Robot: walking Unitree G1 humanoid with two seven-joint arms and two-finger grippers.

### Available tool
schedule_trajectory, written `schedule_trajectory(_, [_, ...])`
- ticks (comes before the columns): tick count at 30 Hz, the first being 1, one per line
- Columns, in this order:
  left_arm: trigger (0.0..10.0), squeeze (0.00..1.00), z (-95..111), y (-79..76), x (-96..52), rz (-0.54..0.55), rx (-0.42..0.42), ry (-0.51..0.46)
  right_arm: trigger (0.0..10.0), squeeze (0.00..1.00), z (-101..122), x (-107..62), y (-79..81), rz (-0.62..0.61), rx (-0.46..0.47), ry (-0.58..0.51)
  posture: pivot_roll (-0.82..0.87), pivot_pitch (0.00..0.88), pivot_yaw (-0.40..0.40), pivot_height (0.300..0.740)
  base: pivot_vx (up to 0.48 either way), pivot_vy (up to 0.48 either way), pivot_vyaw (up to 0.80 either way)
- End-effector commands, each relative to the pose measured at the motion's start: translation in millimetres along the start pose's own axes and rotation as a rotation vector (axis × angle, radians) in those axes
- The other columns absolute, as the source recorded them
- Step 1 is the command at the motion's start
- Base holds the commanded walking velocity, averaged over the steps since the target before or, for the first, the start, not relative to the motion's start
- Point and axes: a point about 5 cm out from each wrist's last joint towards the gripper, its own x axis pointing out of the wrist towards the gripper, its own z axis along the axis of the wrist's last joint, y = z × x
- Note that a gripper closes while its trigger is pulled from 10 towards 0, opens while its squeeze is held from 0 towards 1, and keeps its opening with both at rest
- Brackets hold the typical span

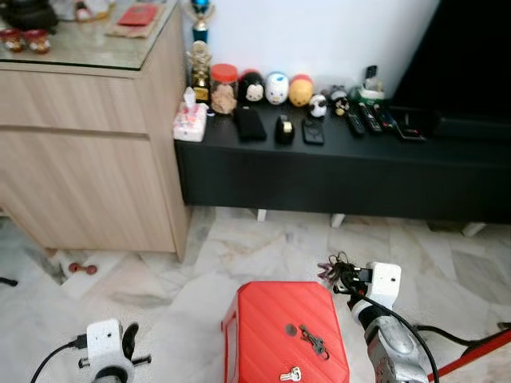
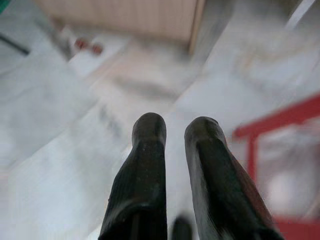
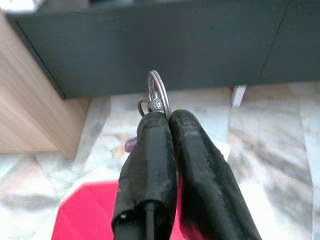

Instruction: Hang keys on a hook

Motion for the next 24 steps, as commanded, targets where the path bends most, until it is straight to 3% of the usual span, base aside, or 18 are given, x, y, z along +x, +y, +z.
schedule_trajectory(1, [10.0, 0.0, -15.0, -0.9, -5.0, 0.003, 0.018, 0.058, 10.0, 0.0, 10.1, 2.5, -7.7, -0.035, 0.009, -0.047, 0.23, 0.0, -0.13, 0.74, 0.0, 0.0, 0.0])
schedule_trajectory(8, [10.0, 0.0, -25.2, 5.4, -6.5, 0.038, -0.015, 0.122, 10.0, 0.0, 10.8, 4.9, -8.9, -0.044, 0.0, -0.046, 0.25, 0.0, -0.132, 0.74, 0.0, 0.0, 0.0])
schedule_trajectory(13, [10.0, 0.0, -50.2, 1.2, -19.3, 0.003, 0.026, 0.231, 10.0, 0.0, -0.8, -2.5, -17.0, -0.091, 0.002, -0.015, 0.23, 0.0, -0.113, 0.74, 0.0, 0.0, 0.0])
schedule_trajectory(24, [10.0, 0.0, -71.2, -4.1, -35.3, -0.002, 0.016, 0.289, 10.0, 0.0, -10.0, -11.6, -21.6, -0.099, -0.01, -0.001, 0.22, 0.0, -0.114, 0.74, 0.0, 0.0, 0.0])
